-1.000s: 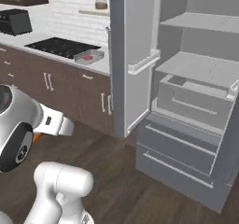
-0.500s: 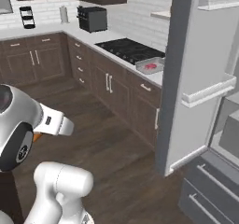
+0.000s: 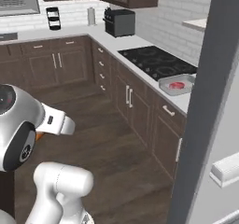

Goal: Place one carrot and one steak in each tupperware on the nearby counter, to pack two identical lunches.

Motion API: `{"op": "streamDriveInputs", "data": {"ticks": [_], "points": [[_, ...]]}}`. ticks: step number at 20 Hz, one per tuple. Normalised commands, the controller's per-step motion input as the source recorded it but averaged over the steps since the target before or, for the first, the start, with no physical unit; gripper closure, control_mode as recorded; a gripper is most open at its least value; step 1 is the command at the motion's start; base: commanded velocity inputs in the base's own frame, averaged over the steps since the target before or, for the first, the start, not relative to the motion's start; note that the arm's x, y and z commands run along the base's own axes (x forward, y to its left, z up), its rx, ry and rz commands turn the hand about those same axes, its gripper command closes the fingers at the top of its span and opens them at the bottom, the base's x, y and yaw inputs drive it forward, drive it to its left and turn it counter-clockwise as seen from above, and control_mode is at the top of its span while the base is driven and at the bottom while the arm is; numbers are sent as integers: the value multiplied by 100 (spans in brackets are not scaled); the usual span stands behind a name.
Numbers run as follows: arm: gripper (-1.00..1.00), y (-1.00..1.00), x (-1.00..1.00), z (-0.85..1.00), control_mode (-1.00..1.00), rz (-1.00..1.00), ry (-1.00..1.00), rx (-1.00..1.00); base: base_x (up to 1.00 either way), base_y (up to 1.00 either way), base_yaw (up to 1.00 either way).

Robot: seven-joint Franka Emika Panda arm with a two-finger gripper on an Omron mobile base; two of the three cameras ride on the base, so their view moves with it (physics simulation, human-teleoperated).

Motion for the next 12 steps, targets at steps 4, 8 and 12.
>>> {"op": "streamDriveInputs", "data": {"ticks": [4, 8, 12], "points": [[100, 0, 0, 0, 100, 0, 0, 0, 100, 0, -3], [100, 0, 0, 0, 100, 0, 0, 0, 100, 0, -21], [100, 0, 0, 0, 100, 0, 0, 0, 100, -10, -41]]}}
